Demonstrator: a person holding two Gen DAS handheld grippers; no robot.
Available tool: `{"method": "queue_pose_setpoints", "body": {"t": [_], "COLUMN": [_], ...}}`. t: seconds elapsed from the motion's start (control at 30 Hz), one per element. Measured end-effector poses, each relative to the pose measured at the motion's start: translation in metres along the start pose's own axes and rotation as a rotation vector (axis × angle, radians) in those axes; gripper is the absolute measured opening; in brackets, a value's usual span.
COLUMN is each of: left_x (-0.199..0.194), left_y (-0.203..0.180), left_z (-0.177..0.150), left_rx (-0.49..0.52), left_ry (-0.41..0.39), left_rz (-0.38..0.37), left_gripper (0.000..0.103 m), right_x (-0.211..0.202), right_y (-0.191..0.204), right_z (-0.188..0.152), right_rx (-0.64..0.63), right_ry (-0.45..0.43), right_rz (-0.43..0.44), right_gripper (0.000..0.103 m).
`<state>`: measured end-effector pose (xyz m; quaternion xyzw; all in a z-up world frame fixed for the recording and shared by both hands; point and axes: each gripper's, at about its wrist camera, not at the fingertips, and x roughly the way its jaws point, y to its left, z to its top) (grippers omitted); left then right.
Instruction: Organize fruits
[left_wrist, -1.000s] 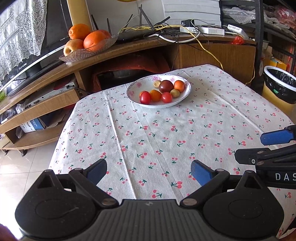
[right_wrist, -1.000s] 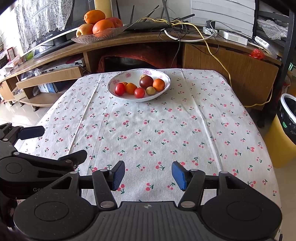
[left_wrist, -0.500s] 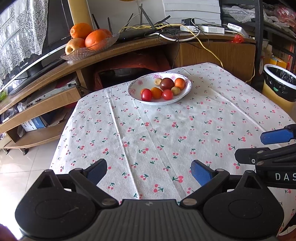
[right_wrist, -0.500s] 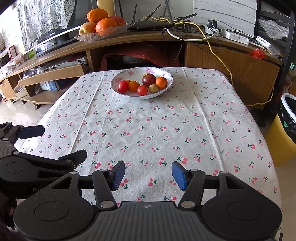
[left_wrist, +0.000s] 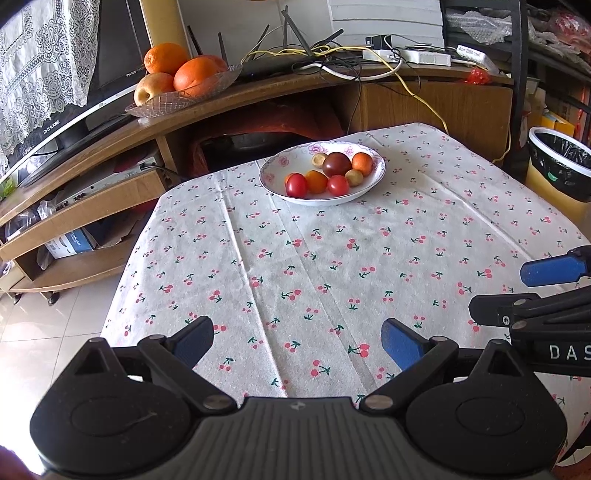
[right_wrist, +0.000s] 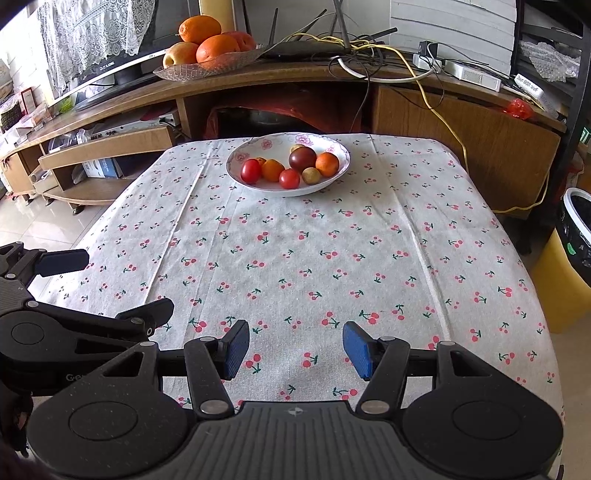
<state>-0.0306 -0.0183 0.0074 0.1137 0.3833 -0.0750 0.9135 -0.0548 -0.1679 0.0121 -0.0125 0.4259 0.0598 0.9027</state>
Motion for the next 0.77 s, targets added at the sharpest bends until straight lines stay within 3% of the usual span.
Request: {"method": "queue_pose_setpoints", "body": {"t": [0.77], "left_x": [-0.0009], "left_y": [0.0012], "left_z": [-0.0006], "left_rx": [0.001], "left_ry": [-0.001], "left_rz": [0.004], "left_gripper": [0.103], "right_x": [-0.0002], "right_y": [0.0024], "right_z": [0.0007], "right_rx": [-0.010], "right_ry": [0.006], "right_rz": [0.000], "right_gripper": [0.053]}}
